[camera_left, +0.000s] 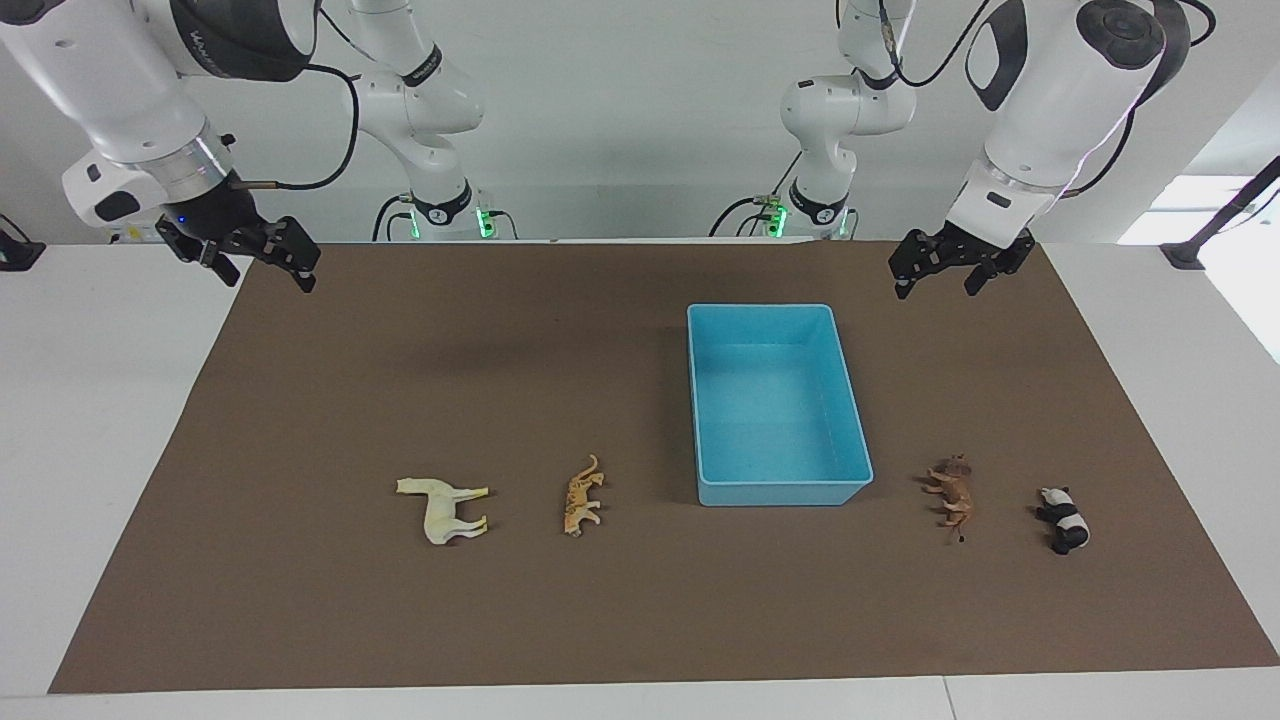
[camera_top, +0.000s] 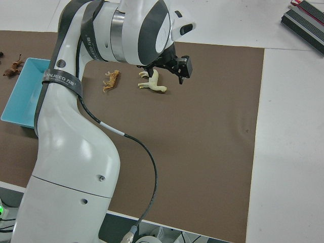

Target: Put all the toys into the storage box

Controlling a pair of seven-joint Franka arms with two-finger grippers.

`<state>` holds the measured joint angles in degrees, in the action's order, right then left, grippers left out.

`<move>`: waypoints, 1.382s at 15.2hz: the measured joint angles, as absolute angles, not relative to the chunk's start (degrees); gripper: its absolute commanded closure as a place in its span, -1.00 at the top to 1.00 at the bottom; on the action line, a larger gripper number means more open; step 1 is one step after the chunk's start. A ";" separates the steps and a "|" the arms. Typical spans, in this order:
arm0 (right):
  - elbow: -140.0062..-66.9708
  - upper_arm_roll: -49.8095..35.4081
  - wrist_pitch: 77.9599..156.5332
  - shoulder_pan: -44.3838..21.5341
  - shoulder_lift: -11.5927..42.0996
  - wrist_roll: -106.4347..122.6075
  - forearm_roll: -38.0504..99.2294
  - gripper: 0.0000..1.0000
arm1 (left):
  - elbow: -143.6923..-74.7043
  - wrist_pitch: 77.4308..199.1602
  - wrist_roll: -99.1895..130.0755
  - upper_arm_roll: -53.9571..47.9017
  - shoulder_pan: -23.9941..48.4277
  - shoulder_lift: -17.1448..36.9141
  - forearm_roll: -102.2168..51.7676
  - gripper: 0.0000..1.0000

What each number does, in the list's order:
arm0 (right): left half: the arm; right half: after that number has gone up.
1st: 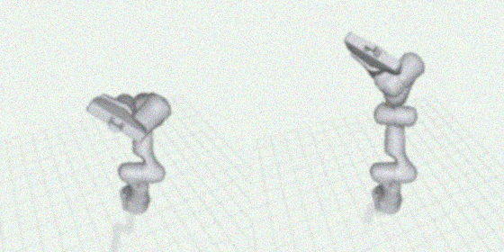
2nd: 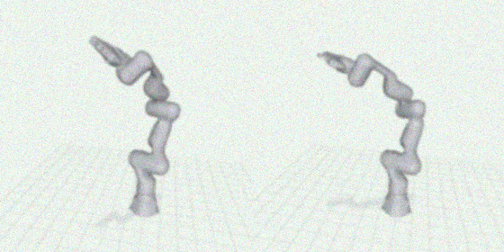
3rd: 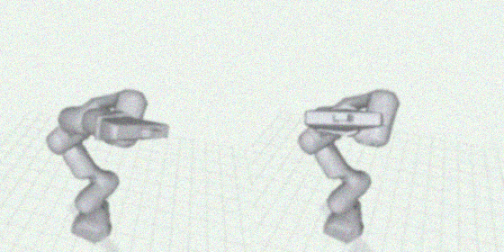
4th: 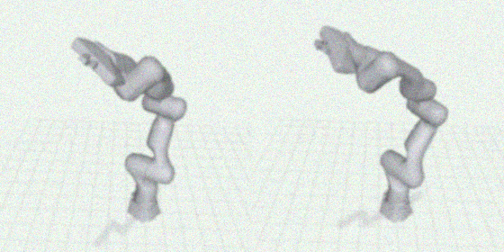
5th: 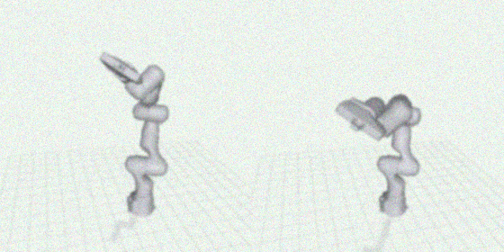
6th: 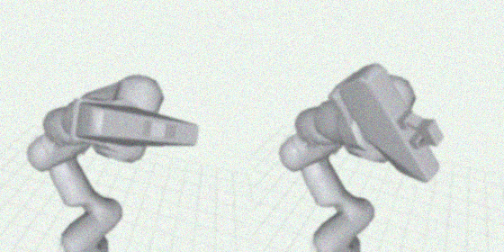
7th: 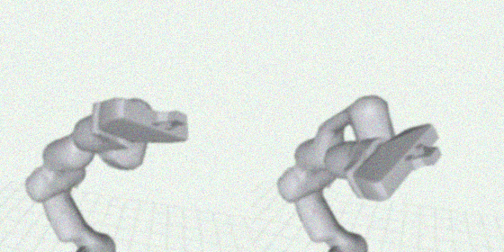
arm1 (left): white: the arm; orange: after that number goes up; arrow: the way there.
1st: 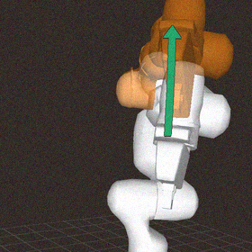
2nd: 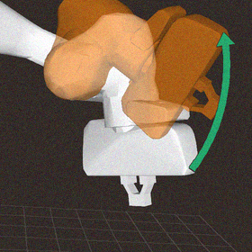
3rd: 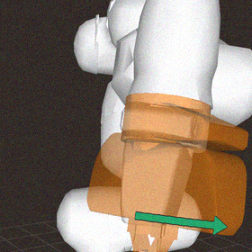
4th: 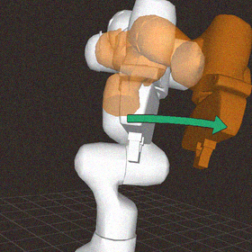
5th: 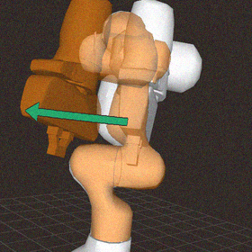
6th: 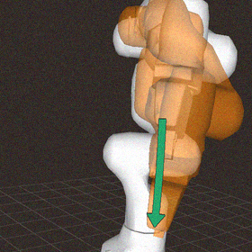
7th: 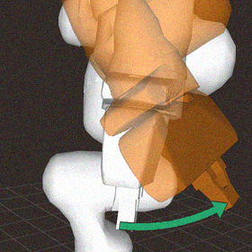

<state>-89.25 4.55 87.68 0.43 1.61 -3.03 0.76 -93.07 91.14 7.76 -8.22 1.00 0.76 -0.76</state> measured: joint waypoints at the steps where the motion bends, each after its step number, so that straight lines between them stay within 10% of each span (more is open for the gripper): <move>1: -89.25 4.52 87.58 0.41 1.61 -3.03 0.76 1.00 | -93.07 91.14 7.76 -8.22 1.00 0.76 -0.76 1.00; 21: -89.24 4.46 93.32 1.55 1.42 -3.31 0.74 1.00 | -93.07 91.14 7.76 -8.22 1.00 0.76 -0.76 1.00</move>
<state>-89.24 4.46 93.32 1.55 1.42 -3.31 0.74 -93.07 91.14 7.76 -8.22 1.00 0.76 -0.76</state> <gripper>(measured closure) 0.000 0.000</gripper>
